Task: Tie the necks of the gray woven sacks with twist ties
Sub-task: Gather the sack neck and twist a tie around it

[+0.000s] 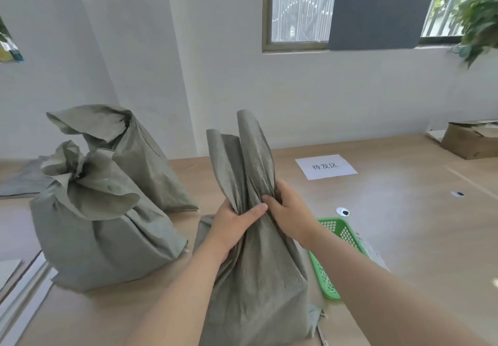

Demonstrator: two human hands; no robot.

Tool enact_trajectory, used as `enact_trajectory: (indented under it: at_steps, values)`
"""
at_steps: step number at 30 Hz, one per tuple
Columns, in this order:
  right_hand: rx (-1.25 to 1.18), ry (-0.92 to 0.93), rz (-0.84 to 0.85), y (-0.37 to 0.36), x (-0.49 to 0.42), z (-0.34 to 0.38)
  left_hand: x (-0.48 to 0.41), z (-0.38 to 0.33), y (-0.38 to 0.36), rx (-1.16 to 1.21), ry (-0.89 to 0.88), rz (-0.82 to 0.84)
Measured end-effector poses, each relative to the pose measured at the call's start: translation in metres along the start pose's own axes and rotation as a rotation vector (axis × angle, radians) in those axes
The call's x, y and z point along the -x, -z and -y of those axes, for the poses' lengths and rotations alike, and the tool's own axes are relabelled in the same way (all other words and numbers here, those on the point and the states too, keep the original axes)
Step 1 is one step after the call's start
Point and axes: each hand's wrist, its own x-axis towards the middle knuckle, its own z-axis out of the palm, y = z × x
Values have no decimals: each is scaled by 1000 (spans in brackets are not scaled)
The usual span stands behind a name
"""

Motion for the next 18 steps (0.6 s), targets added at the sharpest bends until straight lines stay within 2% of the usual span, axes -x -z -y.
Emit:
enact_trajectory:
  at_steps: [4,11,14,18]
  values:
    - [-103,-15,57,6,-11,-9,-4,-11,-8,-104,-16,9]
    - [-288,-98,280,24,-25,-36,-3,-17,-35,-265,-93,-203]
    - [-392,-138,344,27,-22,-45,-1,-16,-42,-345,-81,-238]
    - [-380,-143,441,35,-13,-46,5,-29,-43,-398,-63,-290]
